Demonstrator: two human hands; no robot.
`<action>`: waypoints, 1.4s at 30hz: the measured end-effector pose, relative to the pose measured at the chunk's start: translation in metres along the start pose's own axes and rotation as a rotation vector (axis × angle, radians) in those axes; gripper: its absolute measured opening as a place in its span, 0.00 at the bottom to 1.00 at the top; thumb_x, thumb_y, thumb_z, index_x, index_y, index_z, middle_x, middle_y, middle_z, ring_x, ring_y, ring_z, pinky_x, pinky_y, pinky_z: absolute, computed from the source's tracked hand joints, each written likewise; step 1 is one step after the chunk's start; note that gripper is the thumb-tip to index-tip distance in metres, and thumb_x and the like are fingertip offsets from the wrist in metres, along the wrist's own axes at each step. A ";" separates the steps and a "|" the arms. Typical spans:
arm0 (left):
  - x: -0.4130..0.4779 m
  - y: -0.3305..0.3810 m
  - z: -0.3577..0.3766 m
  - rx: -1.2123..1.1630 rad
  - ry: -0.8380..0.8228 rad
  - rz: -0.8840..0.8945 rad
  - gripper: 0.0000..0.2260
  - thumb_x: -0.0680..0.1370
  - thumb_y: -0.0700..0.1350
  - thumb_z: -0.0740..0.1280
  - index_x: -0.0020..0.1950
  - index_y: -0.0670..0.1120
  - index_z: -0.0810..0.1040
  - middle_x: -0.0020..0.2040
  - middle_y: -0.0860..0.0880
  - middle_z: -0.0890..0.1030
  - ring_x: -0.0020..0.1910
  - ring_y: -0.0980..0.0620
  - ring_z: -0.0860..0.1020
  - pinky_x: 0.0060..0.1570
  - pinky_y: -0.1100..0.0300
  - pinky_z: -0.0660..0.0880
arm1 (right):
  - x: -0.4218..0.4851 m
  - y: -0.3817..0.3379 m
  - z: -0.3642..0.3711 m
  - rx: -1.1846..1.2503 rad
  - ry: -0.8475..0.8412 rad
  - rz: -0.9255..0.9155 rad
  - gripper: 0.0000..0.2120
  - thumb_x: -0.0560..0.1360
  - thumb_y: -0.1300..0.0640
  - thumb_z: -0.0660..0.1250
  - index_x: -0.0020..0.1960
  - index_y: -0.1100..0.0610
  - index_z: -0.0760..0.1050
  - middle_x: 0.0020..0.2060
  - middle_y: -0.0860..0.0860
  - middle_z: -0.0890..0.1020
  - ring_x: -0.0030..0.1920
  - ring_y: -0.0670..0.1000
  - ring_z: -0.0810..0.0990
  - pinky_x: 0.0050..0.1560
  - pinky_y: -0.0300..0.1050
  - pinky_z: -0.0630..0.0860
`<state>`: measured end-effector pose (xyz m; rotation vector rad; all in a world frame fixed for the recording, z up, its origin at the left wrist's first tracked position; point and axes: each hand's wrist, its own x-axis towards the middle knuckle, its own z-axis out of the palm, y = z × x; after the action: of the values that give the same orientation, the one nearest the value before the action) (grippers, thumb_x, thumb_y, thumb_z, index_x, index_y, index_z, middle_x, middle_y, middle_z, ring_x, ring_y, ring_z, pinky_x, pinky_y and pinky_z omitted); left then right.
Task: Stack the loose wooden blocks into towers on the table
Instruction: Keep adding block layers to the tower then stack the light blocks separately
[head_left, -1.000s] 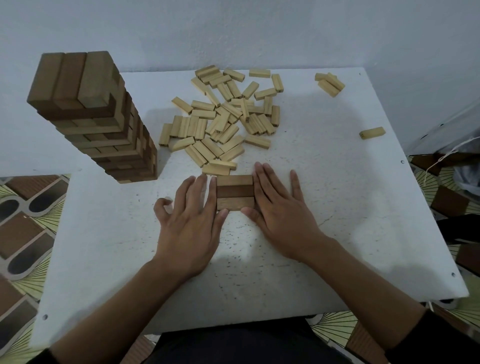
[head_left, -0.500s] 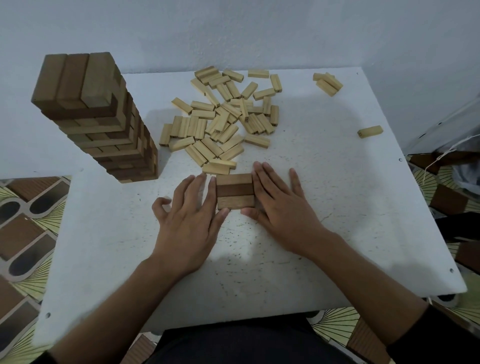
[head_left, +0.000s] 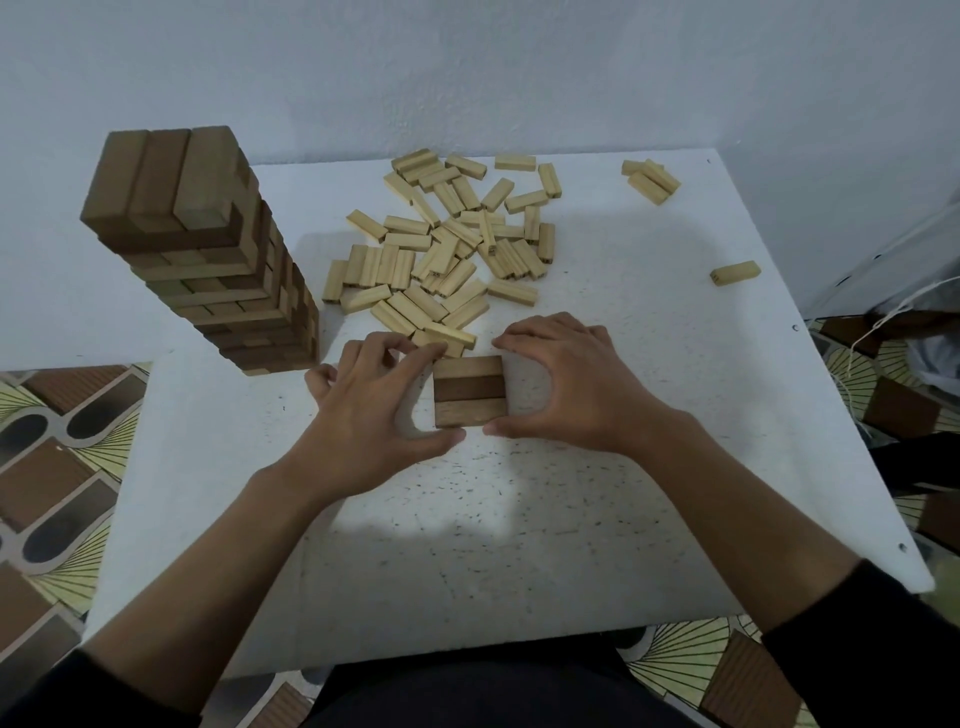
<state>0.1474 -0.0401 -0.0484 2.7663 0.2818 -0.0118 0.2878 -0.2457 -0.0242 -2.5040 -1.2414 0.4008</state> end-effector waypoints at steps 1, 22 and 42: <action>0.000 -0.001 0.000 -0.003 -0.001 0.003 0.41 0.66 0.76 0.60 0.76 0.61 0.64 0.67 0.54 0.63 0.67 0.53 0.61 0.56 0.51 0.55 | 0.001 0.001 0.001 0.001 0.001 0.000 0.44 0.64 0.27 0.71 0.73 0.48 0.70 0.69 0.42 0.71 0.70 0.46 0.63 0.68 0.50 0.58; 0.009 -0.002 -0.014 -0.080 -0.115 0.153 0.34 0.71 0.74 0.59 0.71 0.55 0.66 0.66 0.58 0.68 0.64 0.58 0.66 0.59 0.55 0.54 | 0.006 0.003 0.003 -0.015 -0.026 -0.100 0.39 0.66 0.31 0.73 0.70 0.50 0.73 0.62 0.45 0.72 0.62 0.47 0.69 0.64 0.47 0.61; -0.023 0.041 -0.145 0.015 0.275 0.290 0.29 0.76 0.56 0.69 0.73 0.47 0.68 0.68 0.51 0.68 0.59 0.58 0.71 0.57 0.67 0.72 | 0.024 -0.047 -0.091 0.253 0.374 -0.480 0.31 0.64 0.48 0.82 0.63 0.57 0.76 0.53 0.40 0.75 0.53 0.45 0.76 0.53 0.49 0.75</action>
<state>0.1289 -0.0309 0.1021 2.7939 -0.0533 0.4435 0.3034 -0.2136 0.0746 -1.8773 -1.4636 -0.0302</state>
